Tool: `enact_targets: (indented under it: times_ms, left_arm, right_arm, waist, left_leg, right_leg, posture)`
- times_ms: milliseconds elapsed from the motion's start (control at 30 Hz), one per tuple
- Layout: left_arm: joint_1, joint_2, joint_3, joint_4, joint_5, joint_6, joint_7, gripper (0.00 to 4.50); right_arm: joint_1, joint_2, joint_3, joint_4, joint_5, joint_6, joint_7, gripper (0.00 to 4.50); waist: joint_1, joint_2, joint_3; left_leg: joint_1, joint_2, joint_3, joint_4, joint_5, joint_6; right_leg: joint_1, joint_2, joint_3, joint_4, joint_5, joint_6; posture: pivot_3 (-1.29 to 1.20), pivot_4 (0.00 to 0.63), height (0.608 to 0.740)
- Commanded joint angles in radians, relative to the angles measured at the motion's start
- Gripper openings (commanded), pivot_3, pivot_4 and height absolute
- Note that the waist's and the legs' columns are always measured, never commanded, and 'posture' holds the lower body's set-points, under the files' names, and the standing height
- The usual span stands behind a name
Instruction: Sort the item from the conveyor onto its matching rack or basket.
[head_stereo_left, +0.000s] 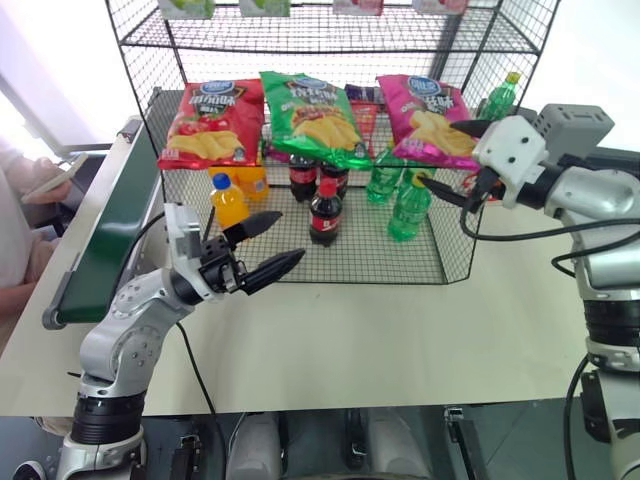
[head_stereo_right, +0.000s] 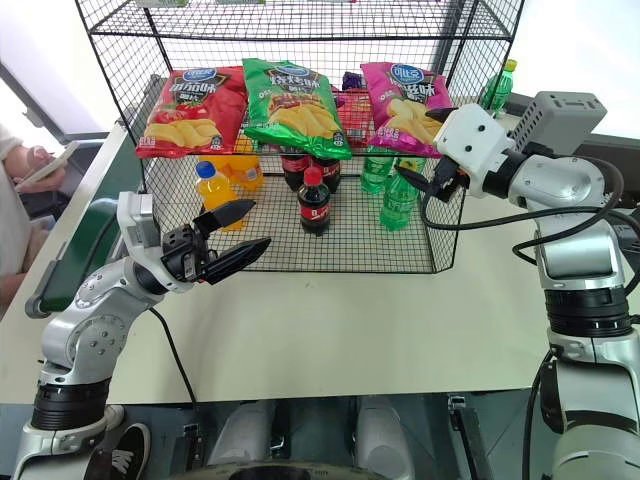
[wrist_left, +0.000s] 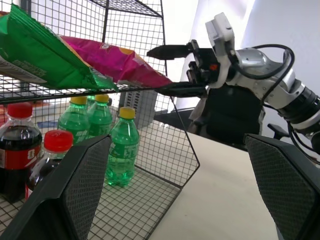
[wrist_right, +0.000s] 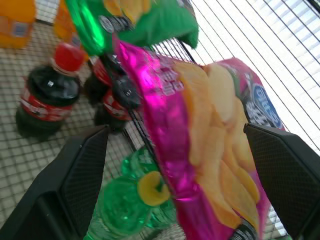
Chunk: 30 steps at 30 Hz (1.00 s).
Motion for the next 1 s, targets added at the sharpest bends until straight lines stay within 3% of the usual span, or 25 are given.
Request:
enact_targets:
  times_ms: [33, 233, 267, 433, 633, 800, 900, 1000]
  left_arm:
    - [-0.008, 0.006, 0.002, -0.031, 0.001, -0.021, -0.012, 4.50]
    - [0.012, 0.001, 0.005, 0.002, 0.014, -0.054, -0.051, 4.50]
    - [0.019, 0.006, 0.010, 0.012, 0.021, -0.066, -0.062, 4.50]
    - [0.042, 0.010, 0.021, 0.034, 0.030, -0.098, -0.091, 4.50]
    - [0.057, 0.010, 0.019, 0.055, 0.043, -0.132, -0.114, 4.50]
    - [0.056, 0.010, 0.027, 0.045, 0.030, -0.127, -0.106, 4.50]
    - [0.053, 0.016, 0.033, 0.046, 0.031, -0.126, -0.108, 4.50]
    - [0.048, 0.034, 0.050, 0.044, 0.025, -0.118, -0.106, 4.50]
  right_arm:
    - [-0.012, -0.018, -0.028, -0.015, -0.006, -0.027, -0.019, 3.22]
    - [-0.001, -0.029, 0.025, 0.053, -0.085, -0.140, -0.039, 0.19]
    - [-0.009, -0.020, 0.021, 0.067, -0.089, -0.148, -0.053, 0.08]
    - [-0.080, -0.001, 0.019, 0.145, -0.117, -0.199, -0.114, 0.08]
    - [-0.052, -0.021, 0.058, 0.182, -0.147, -0.317, -0.073, 0.08]
    - [-0.033, -0.023, 0.014, 0.159, -0.048, -0.263, -0.013, 0.08]
    - [-0.035, -0.030, -0.008, 0.149, -0.005, -0.250, 0.010, 0.90]
    - [-0.018, -0.032, -0.055, 0.105, 0.066, -0.236, 0.031, 2.32]
  waist:
    - [0.000, 0.000, 0.000]
    - [0.000, 0.000, 0.000]
    - [0.000, 0.000, 0.000]
    - [-0.002, 0.000, 0.000]
    - [-0.001, 0.000, 0.000]
    - [0.000, 0.000, 0.000]
    - [0.000, 0.000, 0.000]
    - [0.000, 0.000, 0.000]
  left_leg:
    - [0.000, 0.000, 0.000, 0.000, 0.000, 0.000]
    - [0.000, 0.000, 0.000, 0.000, 0.000, 0.000]
    - [0.000, 0.000, 0.000, 0.000, 0.000, 0.000]
    - [0.000, 0.000, 0.000, 0.000, 0.000, 0.000]
    - [0.000, 0.000, 0.000, 0.000, 0.000, 0.000]
    - [0.000, 0.000, 0.000, 0.000, 0.000, 0.000]
    - [0.000, 0.000, 0.000, 0.000, 0.000, 0.000]
    - [0.000, 0.000, 0.000, 0.000, 0.000, 0.000]
  right_leg:
    - [0.000, 0.000, 0.000, 0.000, 0.000, 0.000]
    - [0.000, 0.000, 0.000, 0.000, 0.000, 0.000]
    - [0.000, 0.000, 0.000, 0.000, 0.000, 0.000]
    - [0.000, 0.000, 0.000, 0.000, 0.000, 0.000]
    - [0.000, 0.000, 0.000, 0.000, 0.000, 0.000]
    - [0.000, 0.000, 0.000, 0.000, 0.000, 0.000]
    - [0.000, 0.000, 0.000, 0.000, 0.000, 0.000]
    - [0.000, 0.000, 0.000, 0.000, 0.000, 0.000]
  posture:
    - [0.00, 0.150, 0.737]
    - [0.00, 0.150, 0.737]
    - [0.00, 0.150, 0.737]
    - [0.00, 0.150, 0.737]
    - [0.00, 0.150, 0.737]
    - [0.00, 0.150, 0.737]
    - [0.00, 0.150, 0.737]
    - [0.00, 0.150, 0.737]
